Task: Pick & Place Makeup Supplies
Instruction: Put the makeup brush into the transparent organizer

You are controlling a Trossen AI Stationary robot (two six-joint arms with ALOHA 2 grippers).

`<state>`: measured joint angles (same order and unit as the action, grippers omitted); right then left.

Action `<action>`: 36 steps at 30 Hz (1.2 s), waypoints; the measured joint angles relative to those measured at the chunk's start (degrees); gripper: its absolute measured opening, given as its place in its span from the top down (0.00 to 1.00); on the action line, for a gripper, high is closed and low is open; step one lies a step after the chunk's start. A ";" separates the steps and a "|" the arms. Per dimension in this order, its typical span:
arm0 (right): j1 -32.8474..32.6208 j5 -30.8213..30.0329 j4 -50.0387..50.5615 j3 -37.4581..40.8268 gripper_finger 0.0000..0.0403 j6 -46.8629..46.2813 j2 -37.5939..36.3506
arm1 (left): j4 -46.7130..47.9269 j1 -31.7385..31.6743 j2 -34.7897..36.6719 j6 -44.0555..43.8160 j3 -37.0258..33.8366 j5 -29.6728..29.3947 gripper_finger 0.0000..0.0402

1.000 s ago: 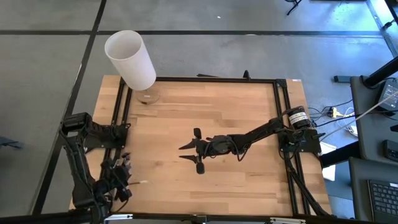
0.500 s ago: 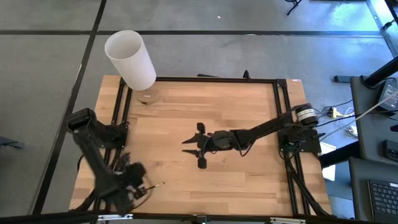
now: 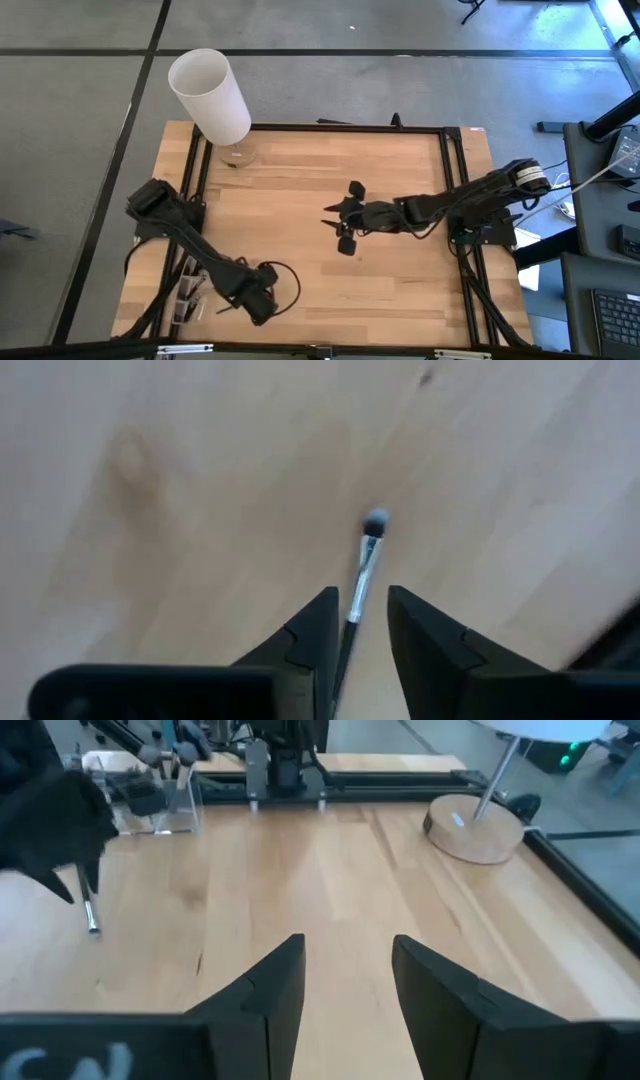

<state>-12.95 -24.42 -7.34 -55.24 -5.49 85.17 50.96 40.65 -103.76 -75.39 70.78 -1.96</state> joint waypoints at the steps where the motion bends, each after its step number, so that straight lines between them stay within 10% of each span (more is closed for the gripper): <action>1: 0.02 0.05 -0.50 0.75 0.62 -0.32 -0.43 | -0.05 0.08 -0.75 0.49 -0.03 0.44 0.79; 36: 0.33 -0.03 -2.71 2.78 0.62 -1.21 -2.15 | -0.60 4.37 -6.34 -2.25 -0.95 -6.59 0.92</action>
<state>-12.62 -24.45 -10.04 -52.47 -6.70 83.02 50.36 45.03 -110.10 -77.64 69.84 -8.55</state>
